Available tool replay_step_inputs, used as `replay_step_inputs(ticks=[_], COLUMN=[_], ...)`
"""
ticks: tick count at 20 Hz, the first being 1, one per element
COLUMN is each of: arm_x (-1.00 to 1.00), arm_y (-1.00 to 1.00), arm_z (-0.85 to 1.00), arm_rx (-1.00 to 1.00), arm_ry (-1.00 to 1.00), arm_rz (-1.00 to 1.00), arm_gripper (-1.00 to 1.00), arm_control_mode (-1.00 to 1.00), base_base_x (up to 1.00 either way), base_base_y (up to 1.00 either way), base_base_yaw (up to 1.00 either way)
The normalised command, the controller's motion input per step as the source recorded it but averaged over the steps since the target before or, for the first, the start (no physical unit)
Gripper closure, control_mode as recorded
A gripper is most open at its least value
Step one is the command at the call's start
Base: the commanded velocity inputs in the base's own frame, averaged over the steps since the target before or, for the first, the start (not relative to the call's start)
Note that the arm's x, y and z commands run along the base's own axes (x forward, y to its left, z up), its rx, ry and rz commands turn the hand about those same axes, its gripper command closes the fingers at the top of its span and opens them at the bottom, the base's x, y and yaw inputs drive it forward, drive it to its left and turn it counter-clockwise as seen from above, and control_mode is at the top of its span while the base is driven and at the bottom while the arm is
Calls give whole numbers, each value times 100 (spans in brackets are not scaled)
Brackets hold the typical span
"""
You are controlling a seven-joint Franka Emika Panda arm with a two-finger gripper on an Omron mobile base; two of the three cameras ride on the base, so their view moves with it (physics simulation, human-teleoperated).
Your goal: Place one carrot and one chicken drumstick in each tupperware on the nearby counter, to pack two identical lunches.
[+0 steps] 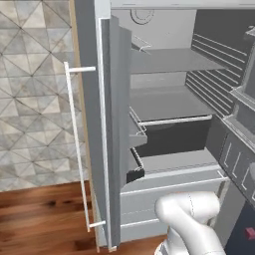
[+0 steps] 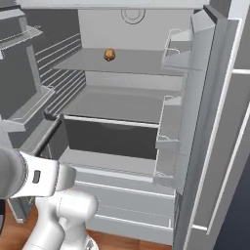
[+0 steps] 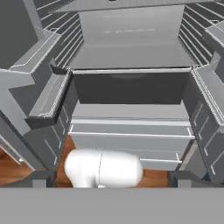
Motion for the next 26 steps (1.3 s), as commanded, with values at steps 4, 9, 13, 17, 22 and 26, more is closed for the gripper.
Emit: replay_step_inputs(ticks=[4,9,13,17,22,26], arm_x=[0,18,63,69,62,38], arm_y=[0,0,4,3,2,11], arm_z=[0,0,2,7,1,0], arm_rx=[0,-1,-4,-2,0,0], arm_ry=[0,5,12,6,-4,-21], arm_rz=[0,0,0,0,0,2], arm_gripper=[-100,-100,-100,-100,-100,-100], arm_control_mode=[100,-100,-100,-100,-100,-100], base_base_x=[78,28,0,0,0,0], base_base_y=[0,0,0,0,0,0], base_base_yaw=[-3,0,0,0,0,0])
